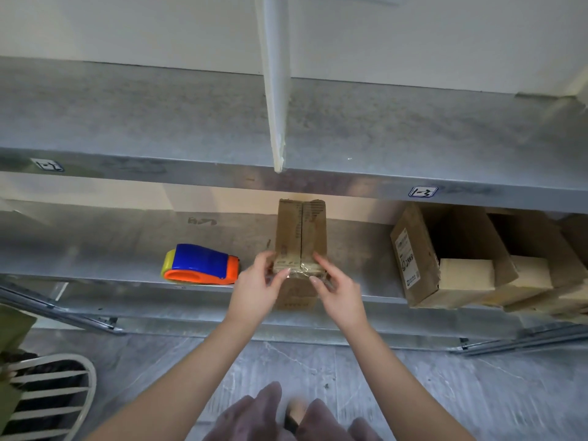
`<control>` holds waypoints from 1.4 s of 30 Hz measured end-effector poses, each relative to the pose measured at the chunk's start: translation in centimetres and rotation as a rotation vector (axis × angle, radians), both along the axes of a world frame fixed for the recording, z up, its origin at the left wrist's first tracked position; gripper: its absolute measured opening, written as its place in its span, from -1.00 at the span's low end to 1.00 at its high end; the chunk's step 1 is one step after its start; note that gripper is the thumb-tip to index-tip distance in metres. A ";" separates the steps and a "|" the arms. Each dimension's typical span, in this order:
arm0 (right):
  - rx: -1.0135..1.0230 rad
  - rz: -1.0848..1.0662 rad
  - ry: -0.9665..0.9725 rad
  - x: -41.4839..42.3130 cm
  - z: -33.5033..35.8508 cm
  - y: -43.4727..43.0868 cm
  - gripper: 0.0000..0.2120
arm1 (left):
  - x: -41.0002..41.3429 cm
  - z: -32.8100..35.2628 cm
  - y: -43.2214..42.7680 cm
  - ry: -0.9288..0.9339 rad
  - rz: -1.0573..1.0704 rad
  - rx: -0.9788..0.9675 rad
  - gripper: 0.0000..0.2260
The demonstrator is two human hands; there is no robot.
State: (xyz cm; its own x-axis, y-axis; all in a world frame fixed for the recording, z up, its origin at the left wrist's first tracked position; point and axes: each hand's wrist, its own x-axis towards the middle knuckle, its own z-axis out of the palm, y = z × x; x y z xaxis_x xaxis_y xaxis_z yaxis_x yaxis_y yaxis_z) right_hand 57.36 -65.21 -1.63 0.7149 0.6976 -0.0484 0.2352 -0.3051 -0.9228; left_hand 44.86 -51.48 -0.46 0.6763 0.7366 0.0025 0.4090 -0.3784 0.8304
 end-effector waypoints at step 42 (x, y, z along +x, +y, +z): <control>-0.195 -0.173 -0.100 0.8 2.3 0.0 -0.67 | 1.7 -0.1 -0.3 0.094 -0.290 0.213 -0.56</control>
